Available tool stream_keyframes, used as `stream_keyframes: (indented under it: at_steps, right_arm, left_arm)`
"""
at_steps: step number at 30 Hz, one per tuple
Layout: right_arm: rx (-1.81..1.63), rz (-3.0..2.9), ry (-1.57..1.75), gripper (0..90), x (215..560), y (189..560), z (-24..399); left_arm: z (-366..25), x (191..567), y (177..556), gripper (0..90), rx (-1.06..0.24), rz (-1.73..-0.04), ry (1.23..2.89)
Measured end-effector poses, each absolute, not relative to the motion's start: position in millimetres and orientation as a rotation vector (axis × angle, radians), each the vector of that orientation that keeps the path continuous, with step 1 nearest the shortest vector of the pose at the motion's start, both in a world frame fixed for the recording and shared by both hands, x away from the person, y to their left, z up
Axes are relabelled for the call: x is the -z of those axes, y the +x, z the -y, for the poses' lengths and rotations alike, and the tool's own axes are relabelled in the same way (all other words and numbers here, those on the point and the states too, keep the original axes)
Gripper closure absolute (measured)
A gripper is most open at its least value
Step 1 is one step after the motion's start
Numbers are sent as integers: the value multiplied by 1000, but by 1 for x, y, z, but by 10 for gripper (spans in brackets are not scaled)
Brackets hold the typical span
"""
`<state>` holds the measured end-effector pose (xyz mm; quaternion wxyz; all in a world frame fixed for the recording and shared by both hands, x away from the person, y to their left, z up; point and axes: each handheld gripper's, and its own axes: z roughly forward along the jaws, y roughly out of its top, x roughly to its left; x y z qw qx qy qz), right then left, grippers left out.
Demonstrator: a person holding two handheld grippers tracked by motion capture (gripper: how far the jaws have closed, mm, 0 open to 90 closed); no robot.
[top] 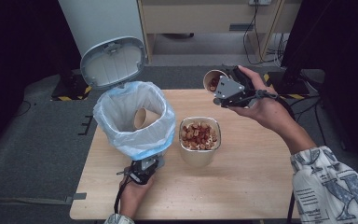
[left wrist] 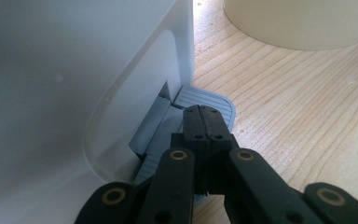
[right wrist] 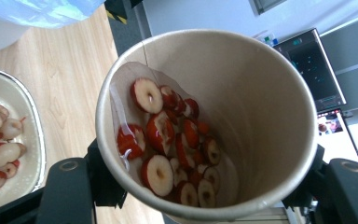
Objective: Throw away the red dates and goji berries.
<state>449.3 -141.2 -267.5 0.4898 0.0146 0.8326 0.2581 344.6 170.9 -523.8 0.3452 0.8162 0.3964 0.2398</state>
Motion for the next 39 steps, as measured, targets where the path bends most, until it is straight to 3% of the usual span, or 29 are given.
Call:
stream_keyframes:
  at_steps: [39]
  right_arm:
    - [-451, -1964, -92, 330, 274, 446, 132]
  left_arm:
    - [-174, 522, 348, 896, -653, -968, 2156]
